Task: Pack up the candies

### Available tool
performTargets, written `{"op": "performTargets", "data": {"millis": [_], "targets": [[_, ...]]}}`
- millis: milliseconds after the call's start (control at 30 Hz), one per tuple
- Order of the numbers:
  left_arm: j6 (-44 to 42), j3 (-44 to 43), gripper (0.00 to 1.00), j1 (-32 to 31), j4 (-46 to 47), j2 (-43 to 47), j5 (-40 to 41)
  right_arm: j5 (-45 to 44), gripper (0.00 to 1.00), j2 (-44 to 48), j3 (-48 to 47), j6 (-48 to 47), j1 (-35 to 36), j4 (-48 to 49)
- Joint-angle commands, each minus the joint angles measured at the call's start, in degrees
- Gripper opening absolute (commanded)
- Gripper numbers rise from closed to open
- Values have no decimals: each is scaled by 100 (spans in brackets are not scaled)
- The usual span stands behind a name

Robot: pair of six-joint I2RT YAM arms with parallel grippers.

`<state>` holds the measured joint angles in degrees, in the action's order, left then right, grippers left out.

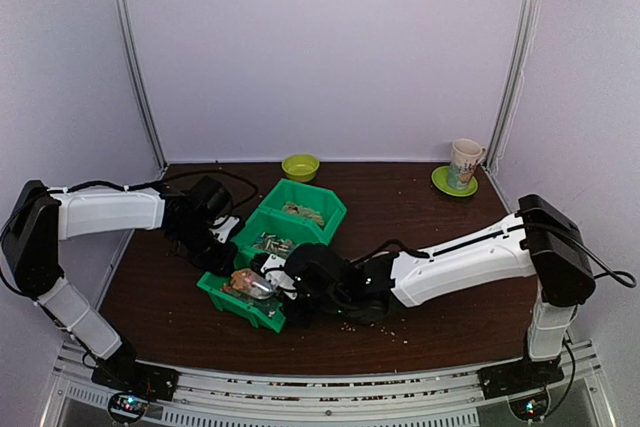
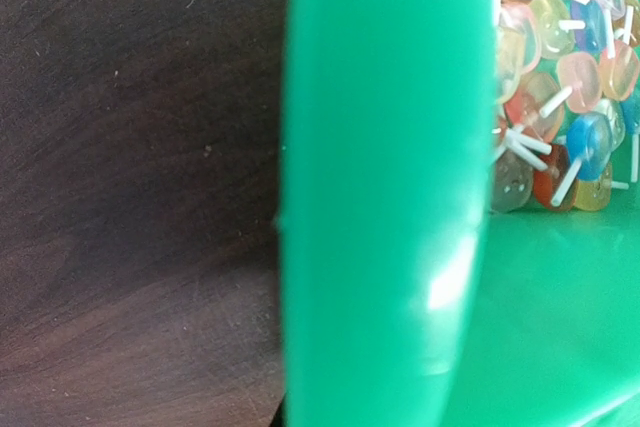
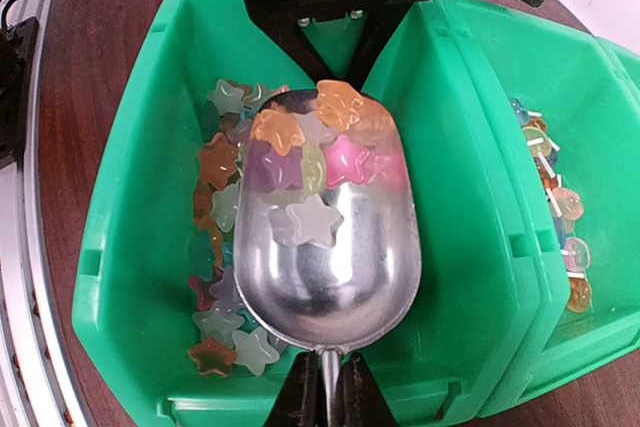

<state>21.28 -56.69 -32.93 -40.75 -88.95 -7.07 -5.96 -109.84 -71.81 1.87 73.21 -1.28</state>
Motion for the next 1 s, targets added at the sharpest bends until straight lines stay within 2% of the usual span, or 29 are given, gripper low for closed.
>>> {"op": "performTargets", "data": {"millis": [0, 733, 967], "targets": [[69, -447, 0, 85, 801, 228, -454, -52, 0, 212, 299, -28, 9, -103], [61, -456, 0, 89, 780, 208, -449, -339, 0, 1256, 1706, -5, -66, 1696], [61, -457, 0, 97, 771, 205, -444, -479, 0, 1728, 2456, -67, -66, 2551]]}}
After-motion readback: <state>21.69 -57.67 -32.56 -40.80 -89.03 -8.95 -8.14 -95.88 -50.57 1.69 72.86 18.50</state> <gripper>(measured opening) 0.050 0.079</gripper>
